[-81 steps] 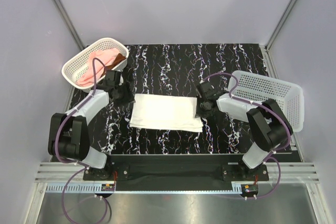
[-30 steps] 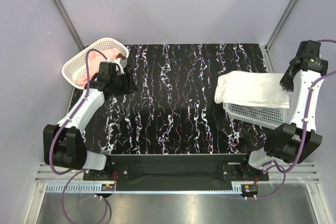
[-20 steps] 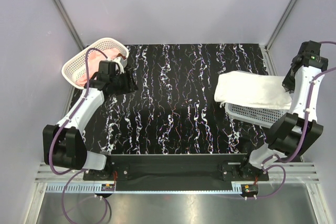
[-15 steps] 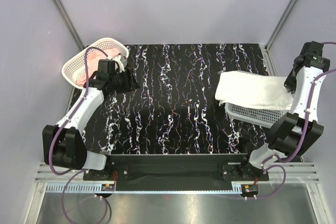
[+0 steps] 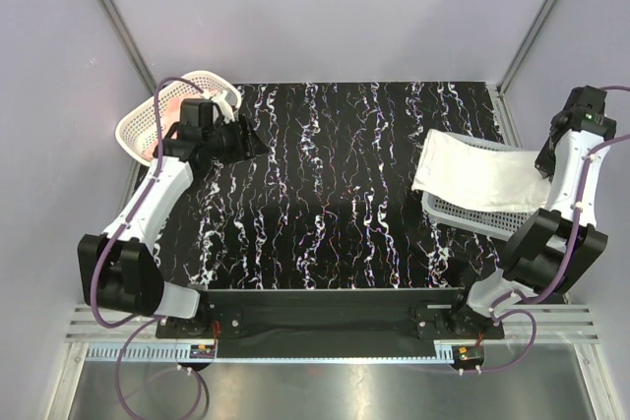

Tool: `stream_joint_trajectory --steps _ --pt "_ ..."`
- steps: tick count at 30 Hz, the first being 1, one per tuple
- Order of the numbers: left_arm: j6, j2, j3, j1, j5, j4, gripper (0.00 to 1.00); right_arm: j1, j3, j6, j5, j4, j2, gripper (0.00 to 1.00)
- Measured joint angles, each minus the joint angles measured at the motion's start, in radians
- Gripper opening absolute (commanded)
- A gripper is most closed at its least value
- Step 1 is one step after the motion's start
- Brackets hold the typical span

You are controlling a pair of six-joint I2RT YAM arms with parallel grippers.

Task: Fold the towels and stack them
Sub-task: Neatly place the folded towel into the bin

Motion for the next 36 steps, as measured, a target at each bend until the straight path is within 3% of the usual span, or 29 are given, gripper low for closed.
stream_joint_trajectory --steps 5,8,11,12,13,18,20,22,26,33,36 --pt "-0.003 0.016 0.025 -0.005 0.011 -0.002 0.60 0.000 -0.025 -0.027 -0.006 0.054 0.008 0.00" --pt "-0.009 0.032 0.040 -0.013 0.013 -0.003 0.60 -0.001 -0.049 -0.042 -0.007 0.092 0.028 0.06" --pt "-0.012 0.050 0.063 -0.024 0.014 -0.005 0.60 -0.001 -0.071 -0.056 0.000 0.118 0.069 0.20" --pt "-0.012 0.053 0.071 -0.028 0.013 -0.005 0.60 -0.001 -0.083 -0.063 0.004 0.134 0.089 0.34" --pt "-0.013 0.055 0.077 -0.032 0.014 -0.005 0.61 -0.001 -0.090 -0.066 0.010 0.145 0.104 0.39" --pt "-0.019 0.056 0.102 -0.048 0.013 -0.008 0.61 -0.002 -0.090 -0.081 0.076 0.159 0.193 0.52" --pt "-0.018 0.056 0.113 -0.054 0.008 -0.011 0.61 -0.002 -0.087 -0.069 0.087 0.151 0.199 0.66" --pt "-0.016 0.056 0.121 -0.056 0.002 -0.014 0.62 -0.002 -0.056 -0.053 0.098 0.132 0.198 0.68" --pt "-0.011 0.056 0.122 -0.058 -0.008 -0.027 0.62 -0.003 0.007 -0.013 0.092 0.124 0.181 0.65" --pt "-0.007 0.055 0.116 -0.058 -0.009 -0.028 0.63 -0.004 -0.007 0.047 -0.094 0.129 0.138 0.26" --pt "-0.006 0.055 0.108 -0.059 -0.009 -0.029 0.63 -0.004 -0.065 0.064 -0.202 0.148 0.137 0.20"
